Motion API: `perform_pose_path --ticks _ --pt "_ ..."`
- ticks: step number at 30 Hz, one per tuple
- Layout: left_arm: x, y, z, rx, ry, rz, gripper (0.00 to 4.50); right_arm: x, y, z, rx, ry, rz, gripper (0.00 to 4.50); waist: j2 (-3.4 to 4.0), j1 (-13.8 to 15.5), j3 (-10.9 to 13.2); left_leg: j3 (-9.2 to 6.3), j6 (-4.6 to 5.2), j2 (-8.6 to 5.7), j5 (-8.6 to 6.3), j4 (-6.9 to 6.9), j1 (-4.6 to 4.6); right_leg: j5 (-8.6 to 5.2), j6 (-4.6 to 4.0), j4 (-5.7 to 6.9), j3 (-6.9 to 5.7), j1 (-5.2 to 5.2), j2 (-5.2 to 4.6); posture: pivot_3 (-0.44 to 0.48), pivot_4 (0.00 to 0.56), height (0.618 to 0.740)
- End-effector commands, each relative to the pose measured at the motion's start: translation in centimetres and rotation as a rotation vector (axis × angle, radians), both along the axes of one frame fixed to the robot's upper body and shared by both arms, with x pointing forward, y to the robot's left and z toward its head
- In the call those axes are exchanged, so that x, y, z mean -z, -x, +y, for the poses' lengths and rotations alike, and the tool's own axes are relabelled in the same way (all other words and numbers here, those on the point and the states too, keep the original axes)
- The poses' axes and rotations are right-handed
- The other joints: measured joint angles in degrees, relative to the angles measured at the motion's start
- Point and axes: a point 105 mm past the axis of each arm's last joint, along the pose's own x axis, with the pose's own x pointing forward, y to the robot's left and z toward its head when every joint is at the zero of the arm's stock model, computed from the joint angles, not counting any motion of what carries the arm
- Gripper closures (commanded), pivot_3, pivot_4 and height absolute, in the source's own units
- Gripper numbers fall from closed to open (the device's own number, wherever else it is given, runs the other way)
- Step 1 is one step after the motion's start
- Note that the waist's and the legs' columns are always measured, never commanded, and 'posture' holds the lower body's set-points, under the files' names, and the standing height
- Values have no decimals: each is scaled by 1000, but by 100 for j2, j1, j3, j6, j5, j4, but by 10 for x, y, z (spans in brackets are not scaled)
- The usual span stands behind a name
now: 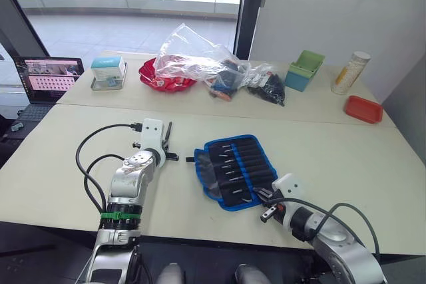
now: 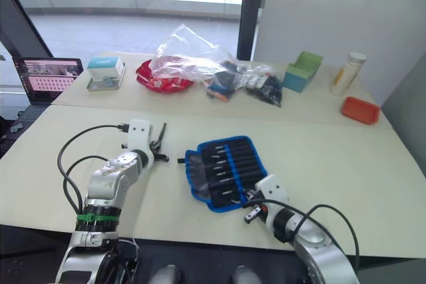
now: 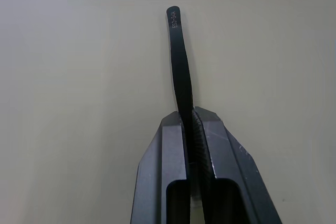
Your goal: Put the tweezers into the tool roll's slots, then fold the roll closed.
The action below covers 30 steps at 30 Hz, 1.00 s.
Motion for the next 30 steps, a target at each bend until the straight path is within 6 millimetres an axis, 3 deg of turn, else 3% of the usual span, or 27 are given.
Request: perform_pose_path --ticks 1,3,7,15,18,25,30 --pt "-31 -10 4 19 -79 -148 4483 30 13 3 -11 20 142 4500 -8 -11 6 0 0 0 0 0 -1 0 0 0 0 -2 0 0 150 723" --pt "-54 -12 9 42 -154 -241 4483 31 14 3 -10 19 143 4500 -18 -28 14 0 0 2 0 -4 -11 0 0 0 0 -13 2 0 150 723" --pt "-100 -5 -10 235 -135 -379 4483 31 16 2 -7 21 148 4500 -28 -28 22 -2 -1 4 0 -12 -21 1 -2 -2 -2 -23 2 0 150 723" --pt "-112 45 -75 813 -23 -148 4483 32 17 1 1 26 150 4500 -14 -44 33 0 -1 3 0 -15 -21 0 0 -5 -3 -22 3 0 150 723" --pt "-106 66 -90 987 -53 -37 4483 32 18 1 4 25 151 4500 -14 -43 37 -1 -1 4 0 -14 -23 -1 1 -6 -3 -24 4 0 150 723" --pt "-72 108 -98 1174 -205 301 4483 32 20 0 35 24 144 4500 -4 -39 43 -1 0 4 -1 -16 -25 -4 4 -11 -1 -25 6 0 150 723" --pt "-59 107 -105 1154 -271 359 4483 33 22 1 54 21 141 4500 -5 -24 44 -1 0 3 0 -11 -38 -5 6 -11 0 -33 6 0 150 723"
